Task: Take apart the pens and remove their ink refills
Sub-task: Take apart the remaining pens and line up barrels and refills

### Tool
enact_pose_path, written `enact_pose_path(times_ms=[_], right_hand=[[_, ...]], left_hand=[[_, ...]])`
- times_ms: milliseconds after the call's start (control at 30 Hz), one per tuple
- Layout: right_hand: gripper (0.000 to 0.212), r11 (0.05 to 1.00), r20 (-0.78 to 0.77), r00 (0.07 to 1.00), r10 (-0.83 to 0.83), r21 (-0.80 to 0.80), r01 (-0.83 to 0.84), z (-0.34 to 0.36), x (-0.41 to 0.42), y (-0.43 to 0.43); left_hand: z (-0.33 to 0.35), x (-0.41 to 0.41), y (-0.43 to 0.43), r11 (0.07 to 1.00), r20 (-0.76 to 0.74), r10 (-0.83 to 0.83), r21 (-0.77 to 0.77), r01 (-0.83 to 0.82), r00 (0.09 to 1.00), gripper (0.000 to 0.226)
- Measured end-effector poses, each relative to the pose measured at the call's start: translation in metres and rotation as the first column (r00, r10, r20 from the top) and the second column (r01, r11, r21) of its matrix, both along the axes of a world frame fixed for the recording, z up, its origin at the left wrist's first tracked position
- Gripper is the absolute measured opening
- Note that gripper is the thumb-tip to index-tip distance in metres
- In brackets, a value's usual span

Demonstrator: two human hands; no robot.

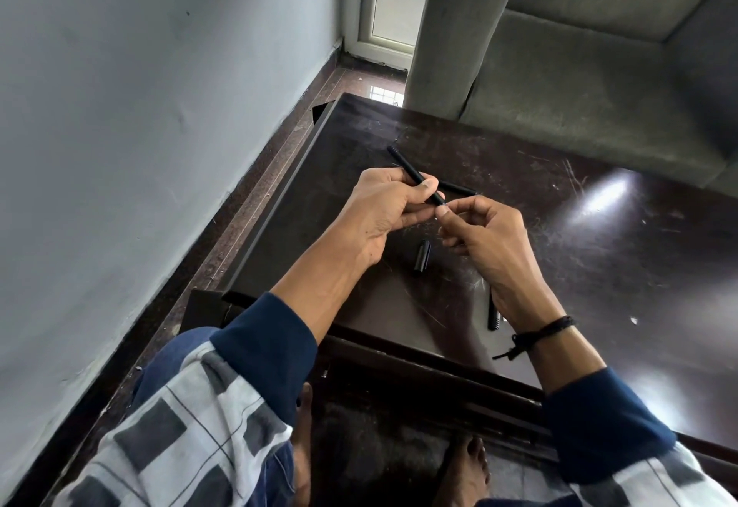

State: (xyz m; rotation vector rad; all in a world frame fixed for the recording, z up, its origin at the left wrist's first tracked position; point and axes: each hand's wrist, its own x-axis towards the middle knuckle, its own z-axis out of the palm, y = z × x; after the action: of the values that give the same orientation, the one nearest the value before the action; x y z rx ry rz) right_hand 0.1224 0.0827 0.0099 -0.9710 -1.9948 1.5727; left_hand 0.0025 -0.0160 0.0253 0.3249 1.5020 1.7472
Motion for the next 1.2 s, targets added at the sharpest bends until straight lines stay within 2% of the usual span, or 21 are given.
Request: enact_pose_path(times_ms=[433, 867, 1200], right_hand=[[0.023, 1.000, -0.003, 1.000, -0.007, -0.012, 0.007, 0.0018, -0.0018, -0.0056], [0.019, 1.000, 0.004, 1.000, 0.006, -0.001, -0.006, -0.0001, -0.0039, -0.0072], [0.031, 1.000, -0.006, 1.000, -0.013, 0.002, 0.013, -0.0005, -0.0045, -0.0082]], left_hand=[[0.0025, 0.0026, -0.0009, 1.000, 0.014, 0.004, 0.024, -0.004, 1.000, 0.018], [0.0008, 0.0018, 0.0002, 1.000, 0.015, -0.005, 0.023, 0.004, 1.000, 0.017], [0.0002, 0.0002, 0.0004, 0.999, 0.037, 0.003, 0.045, -0.004, 0.999, 0.017]])
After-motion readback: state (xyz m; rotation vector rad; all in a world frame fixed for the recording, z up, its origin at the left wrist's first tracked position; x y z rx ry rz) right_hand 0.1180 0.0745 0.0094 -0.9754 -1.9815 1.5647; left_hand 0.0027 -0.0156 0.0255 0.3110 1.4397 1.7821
